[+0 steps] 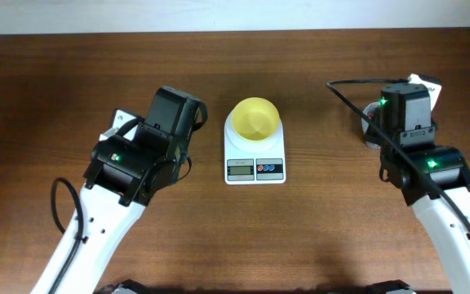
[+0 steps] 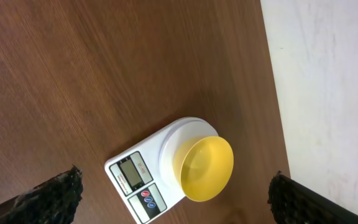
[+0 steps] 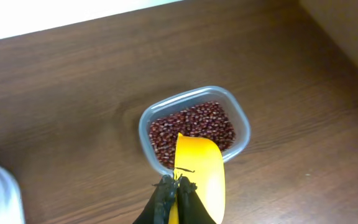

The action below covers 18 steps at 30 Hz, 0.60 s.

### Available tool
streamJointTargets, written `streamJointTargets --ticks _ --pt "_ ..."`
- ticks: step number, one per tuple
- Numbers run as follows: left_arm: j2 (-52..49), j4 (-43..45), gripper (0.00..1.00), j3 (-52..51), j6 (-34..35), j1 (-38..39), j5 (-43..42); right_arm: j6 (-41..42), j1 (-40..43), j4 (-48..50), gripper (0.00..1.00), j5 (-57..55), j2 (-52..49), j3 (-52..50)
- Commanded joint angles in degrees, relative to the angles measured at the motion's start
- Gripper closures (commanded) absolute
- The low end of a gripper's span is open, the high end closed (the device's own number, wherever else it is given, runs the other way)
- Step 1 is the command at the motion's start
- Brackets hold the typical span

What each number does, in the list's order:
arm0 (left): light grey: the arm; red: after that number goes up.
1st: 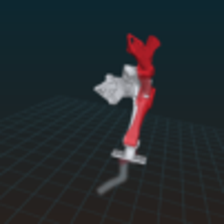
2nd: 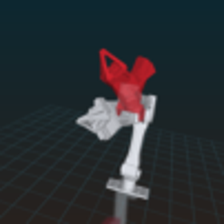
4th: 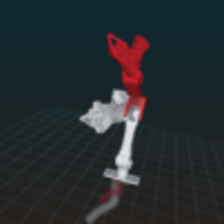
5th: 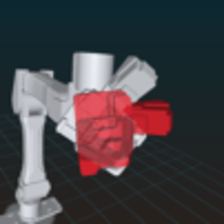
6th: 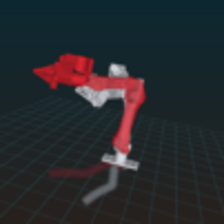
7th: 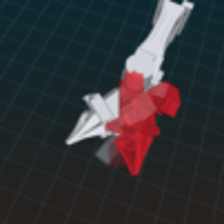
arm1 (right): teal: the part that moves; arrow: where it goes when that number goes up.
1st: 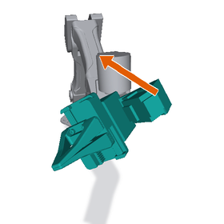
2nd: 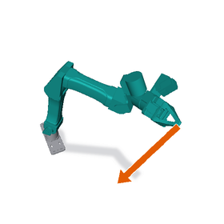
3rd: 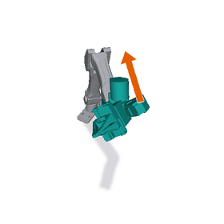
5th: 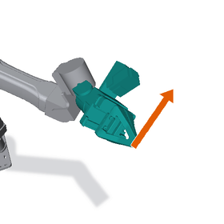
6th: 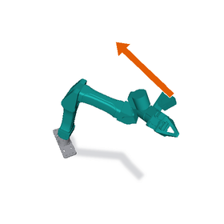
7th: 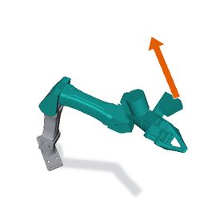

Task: Scoop item into bowl and weigh 50g on scale
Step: 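Pull the scoop back with the right gripper, retract left gripper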

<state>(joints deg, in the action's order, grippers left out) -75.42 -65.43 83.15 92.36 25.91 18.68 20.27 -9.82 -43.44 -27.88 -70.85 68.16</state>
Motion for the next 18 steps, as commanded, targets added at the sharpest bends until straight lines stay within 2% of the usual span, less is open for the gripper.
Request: streamJointTargets --ticks 1,3,4,5,7,9,10,11,13,18 --pt "0.02 -0.26 0.03 0.46 -3.85 -0.20 3.72 -0.55 0.15 -0.94 0.96 -2.58 0.76 1.20" --pt "-0.24 0.17 0.02 0.46 -8.55 -0.20 5.62 -0.55 0.15 -0.96 0.96 -2.56 0.76 1.20" --pt "-0.57 1.07 0.09 0.46 -13.33 -0.20 5.57 -0.50 0.15 -0.87 0.96 -2.23 0.76 1.20" --pt "-0.83 1.86 0.27 0.46 -17.14 -0.17 5.05 -0.35 0.15 -0.66 0.96 -1.53 0.76 1.20" --pt "-1.88 4.44 0.56 0.46 -24.65 -0.17 0.52 -0.35 0.15 0.79 0.96 0.63 0.74 1.20" --pt "-3.26 6.73 0.69 0.46 -28.15 -0.17 -4.96 -0.33 0.15 1.68 0.96 1.86 0.74 1.18" --pt "-4.55 7.58 0.90 0.46 -28.22 -0.15 -8.39 -0.35 0.15 1.75 0.96 2.21 0.74 1.18" --pt "-5.25 7.89 1.00 0.46 -28.20 -0.13 -9.49 -0.33 0.15 1.70 0.96 2.21 0.74 1.18" --pt "-8.13 7.89 1.00 0.46 -28.22 0.07 -11.93 -0.26 0.15 1.73 0.96 3.04 0.74 1.18" --pt "-13.70 7.96 1.00 0.46 -28.20 4.87 -11.80 0.11 0.15 3.69 0.96 9.29 0.74 1.18"
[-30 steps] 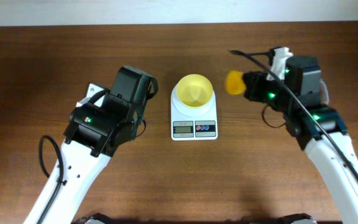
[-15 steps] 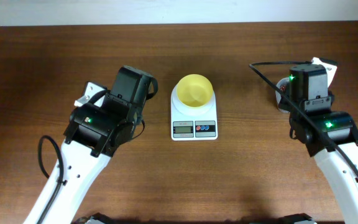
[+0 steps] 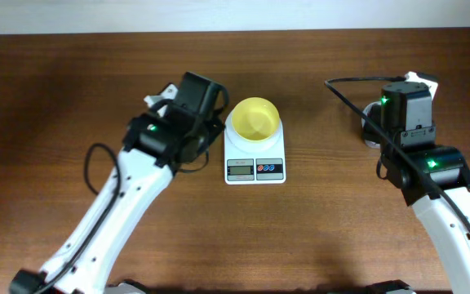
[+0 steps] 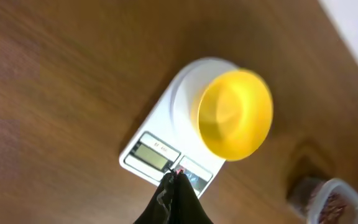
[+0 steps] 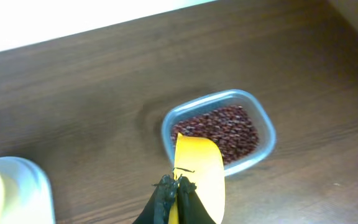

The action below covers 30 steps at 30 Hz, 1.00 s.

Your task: Scoop item into bowl and weigh 50g on scale

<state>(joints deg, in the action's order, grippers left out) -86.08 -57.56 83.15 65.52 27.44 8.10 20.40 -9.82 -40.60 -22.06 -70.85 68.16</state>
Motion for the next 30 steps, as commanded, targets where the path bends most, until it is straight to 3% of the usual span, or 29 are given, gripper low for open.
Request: streamJointTargets --ticks 1,7,10,14,26,30 --pt "-4.24 0.37 1.00 0.46 -1.33 4.81 -1.22 -0.02 0.15 1.01 0.96 3.58 0.74 1.18" --pt "-10.01 4.00 1.00 0.46 -1.33 12.31 -0.44 -0.02 0.15 0.74 0.96 3.89 0.74 1.18" --pt "-12.04 5.88 1.00 0.46 0.02 16.57 5.49 -0.02 0.15 0.72 0.96 5.64 0.74 1.18" --pt "-14.80 6.40 1.00 0.46 7.41 21.55 14.21 -0.02 0.15 0.50 0.96 6.01 0.74 1.18" --pt "-23.41 6.32 1.00 0.46 9.20 22.34 14.21 -0.04 0.15 -1.68 0.96 6.01 0.74 1.18" --pt "-25.51 5.77 1.00 0.42 13.40 22.45 14.25 -0.04 0.15 -2.32 0.96 6.01 0.74 1.18"
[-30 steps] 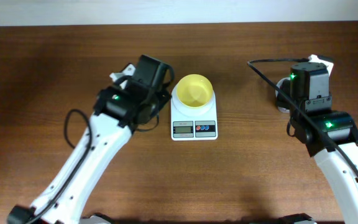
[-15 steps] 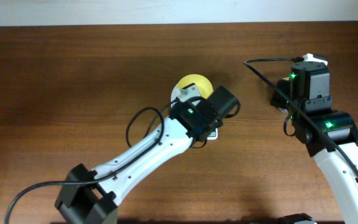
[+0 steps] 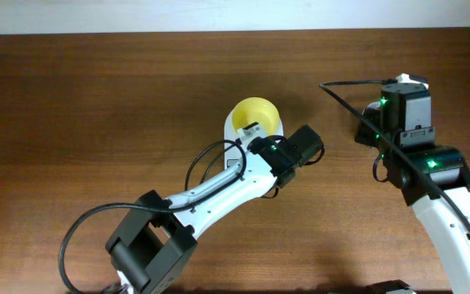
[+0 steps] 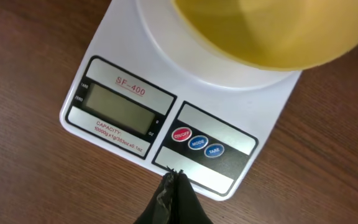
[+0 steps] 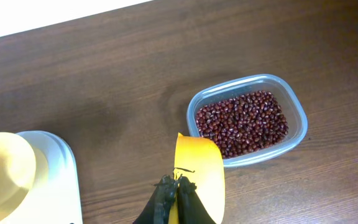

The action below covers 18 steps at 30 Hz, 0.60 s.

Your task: Scoop item into bowl and weigh 50g on scale

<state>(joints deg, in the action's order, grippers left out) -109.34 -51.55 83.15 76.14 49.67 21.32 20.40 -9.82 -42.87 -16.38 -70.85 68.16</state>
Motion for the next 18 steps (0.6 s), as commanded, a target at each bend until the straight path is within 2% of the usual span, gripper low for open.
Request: streamJointTargets --ticks 1,18 --pt "-3.04 -0.24 1.00 0.42 3.21 0.22 1.03 -0.04 0.15 -0.09 0.96 0.35 0.74 1.18" --pt "-8.74 2.69 1.00 0.42 4.20 0.22 2.54 -0.02 0.15 -0.96 0.96 1.20 0.68 1.18"
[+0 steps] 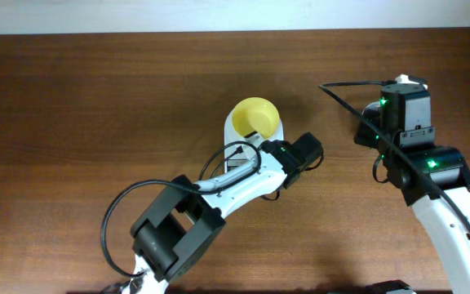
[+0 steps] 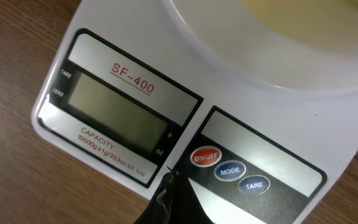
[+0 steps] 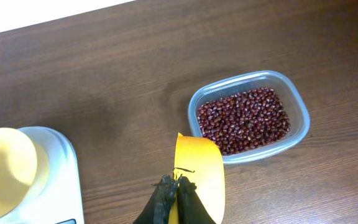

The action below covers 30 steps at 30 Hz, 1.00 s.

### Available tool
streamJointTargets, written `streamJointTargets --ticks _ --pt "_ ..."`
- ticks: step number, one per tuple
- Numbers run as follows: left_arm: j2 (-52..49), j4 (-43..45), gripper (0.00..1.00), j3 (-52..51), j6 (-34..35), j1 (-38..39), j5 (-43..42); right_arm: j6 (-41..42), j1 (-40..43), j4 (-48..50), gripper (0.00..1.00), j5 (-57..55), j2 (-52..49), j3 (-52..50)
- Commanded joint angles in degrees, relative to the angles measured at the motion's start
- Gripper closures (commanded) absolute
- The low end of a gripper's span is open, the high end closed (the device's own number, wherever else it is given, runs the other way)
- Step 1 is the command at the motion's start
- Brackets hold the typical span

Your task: Scoop item into bowl and weigh 50g on scale

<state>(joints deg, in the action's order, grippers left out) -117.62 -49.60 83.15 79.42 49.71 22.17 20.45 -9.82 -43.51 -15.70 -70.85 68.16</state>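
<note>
A yellow bowl [image 1: 254,117] stands on the white scale [image 1: 233,135], whose display [image 2: 117,115] is blank. My left gripper [image 2: 169,175] is shut and empty. Its tip is low over the scale's front panel, just left of the red ON/OFF button [image 2: 206,156]. My right gripper [image 3: 176,181] is shut on the handle of a yellow scoop [image 3: 200,171], held above the table just in front of the clear container of red beans [image 3: 246,119]. No beans show in the scoop. The bowl [image 3: 5,171] looks empty.
MODE [image 2: 230,170] and TARE [image 2: 254,185] buttons sit right of ON/OFF. The left arm [image 1: 219,188] stretches across the table in front of the scale. The right arm [image 1: 431,180] covers most of the bean container in the overhead view. The table's far edge meets a white wall.
My left gripper has come lower and closer to the scale's panel, its tip now beside the ON/OFF button. The right gripper with the scoop has hardly moved.
At first my left gripper was open, left of the scale. Then it was shut and nearer the scale, then over the panel's front edge, and now at the ON/OFF button. The right gripper has held the scoop near the beans throughout, ending a little farther back from the container.
</note>
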Motion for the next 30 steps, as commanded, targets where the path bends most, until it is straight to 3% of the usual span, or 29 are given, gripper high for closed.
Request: streamJointTargets --ticks 1,30 --pt "-0.46 1.25 1.00 0.42 0.92 0.17 1.70 -0.07 0.15 -0.52 0.96 0.55 0.61 1.18" --pt "-3.58 3.78 1.00 0.35 4.57 0.11 4.28 -0.04 0.15 -0.90 0.96 1.20 -0.02 1.16"
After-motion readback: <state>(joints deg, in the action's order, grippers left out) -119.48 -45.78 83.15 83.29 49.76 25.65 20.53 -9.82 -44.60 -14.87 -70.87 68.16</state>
